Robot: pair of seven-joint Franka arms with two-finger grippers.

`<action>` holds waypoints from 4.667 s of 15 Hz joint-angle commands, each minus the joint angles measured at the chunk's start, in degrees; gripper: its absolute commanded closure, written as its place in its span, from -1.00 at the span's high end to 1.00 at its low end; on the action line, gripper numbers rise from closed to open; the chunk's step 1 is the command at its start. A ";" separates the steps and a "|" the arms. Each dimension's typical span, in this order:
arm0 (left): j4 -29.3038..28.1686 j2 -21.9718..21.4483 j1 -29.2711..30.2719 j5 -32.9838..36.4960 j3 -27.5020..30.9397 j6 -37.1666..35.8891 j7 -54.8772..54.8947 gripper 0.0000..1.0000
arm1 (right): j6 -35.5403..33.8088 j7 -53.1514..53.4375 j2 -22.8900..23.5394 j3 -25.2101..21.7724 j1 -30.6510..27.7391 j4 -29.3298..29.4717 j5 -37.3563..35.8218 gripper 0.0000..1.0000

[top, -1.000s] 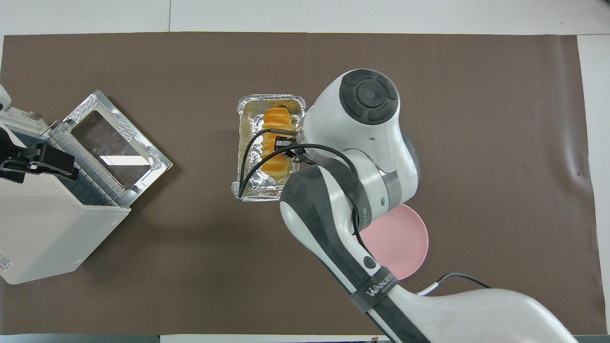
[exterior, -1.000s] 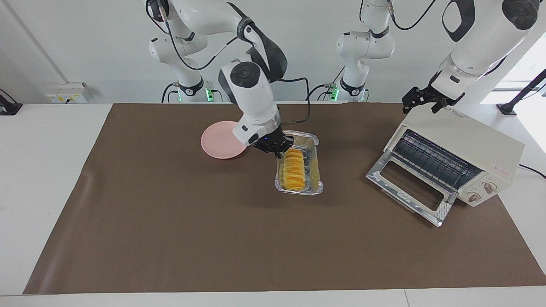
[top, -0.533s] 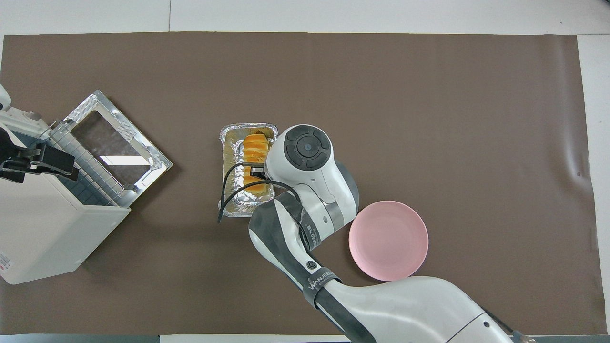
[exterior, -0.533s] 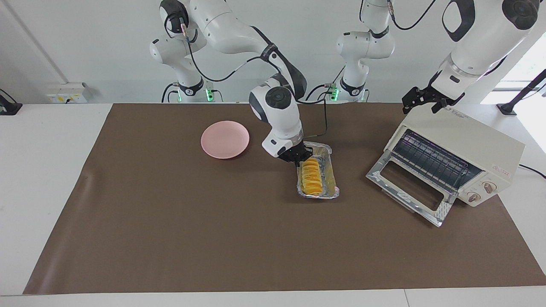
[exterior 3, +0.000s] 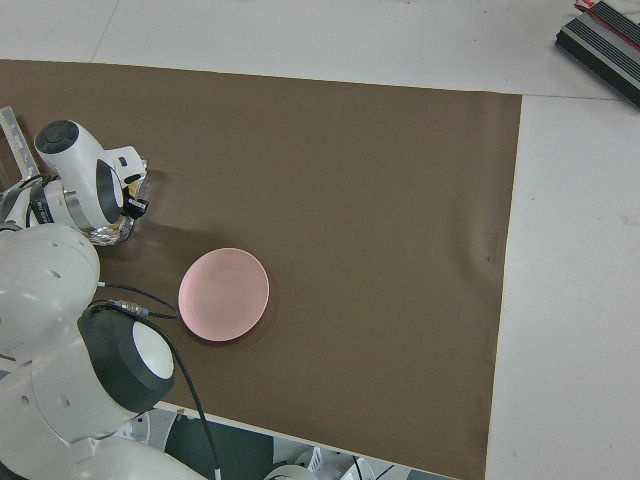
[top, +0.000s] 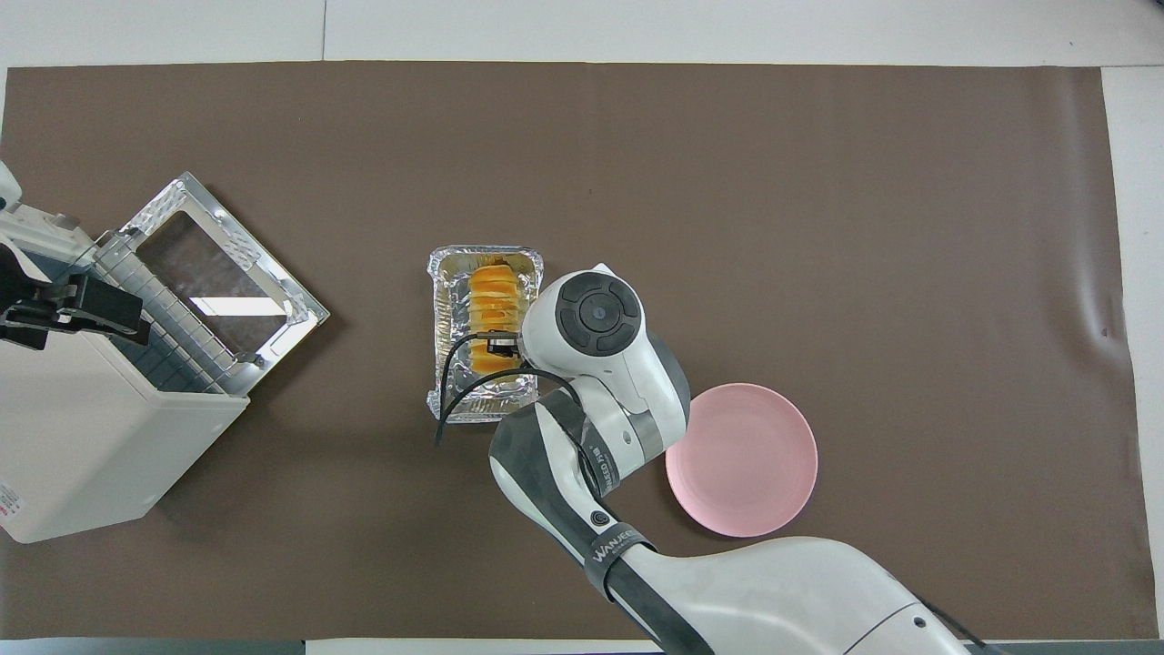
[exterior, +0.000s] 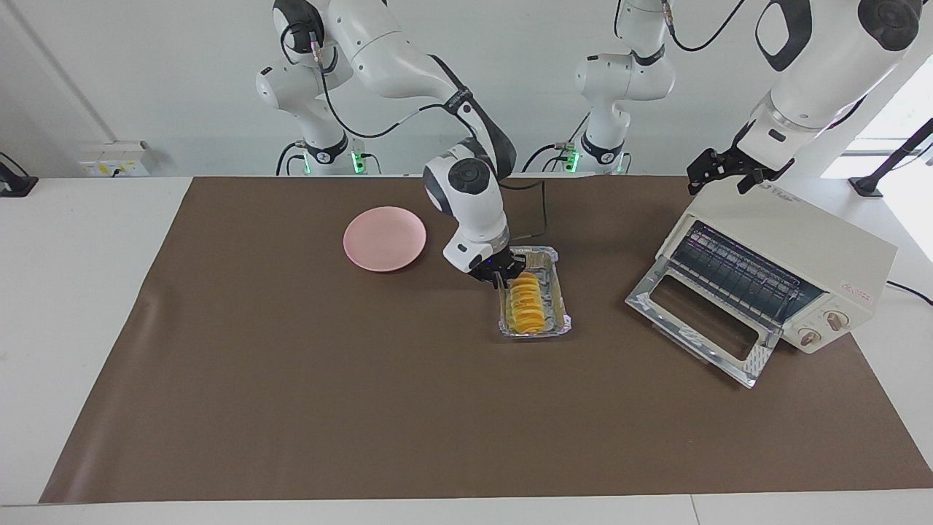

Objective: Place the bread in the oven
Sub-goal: 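Slide the foil tray toward the toaster oven with the right gripper, then release the tray and withdraw the right gripper while the left gripper rises, then reach the left gripper down to the foil tray, then grasp the foil tray with the left gripper and lift it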

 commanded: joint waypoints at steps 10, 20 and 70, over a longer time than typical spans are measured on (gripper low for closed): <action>-1.24 -1.81 -0.90 1.09 -0.23 -1.45 0.04 1.00 | -24.35 -10.63 -17.84 -0.81 -16.97 3.24 1.24 1.00; 7.07 7.03 -7.90 -5.23 -2.43 6.71 -8.04 1.00 | -43.61 -40.72 -29.36 -0.73 -33.06 1.75 -13.16 1.00; -8.36 24.74 -31.31 -7.43 -2.87 37.22 -36.35 -1.00 | -46.88 -39.31 -28.40 4.37 -43.00 5.96 -14.23 1.00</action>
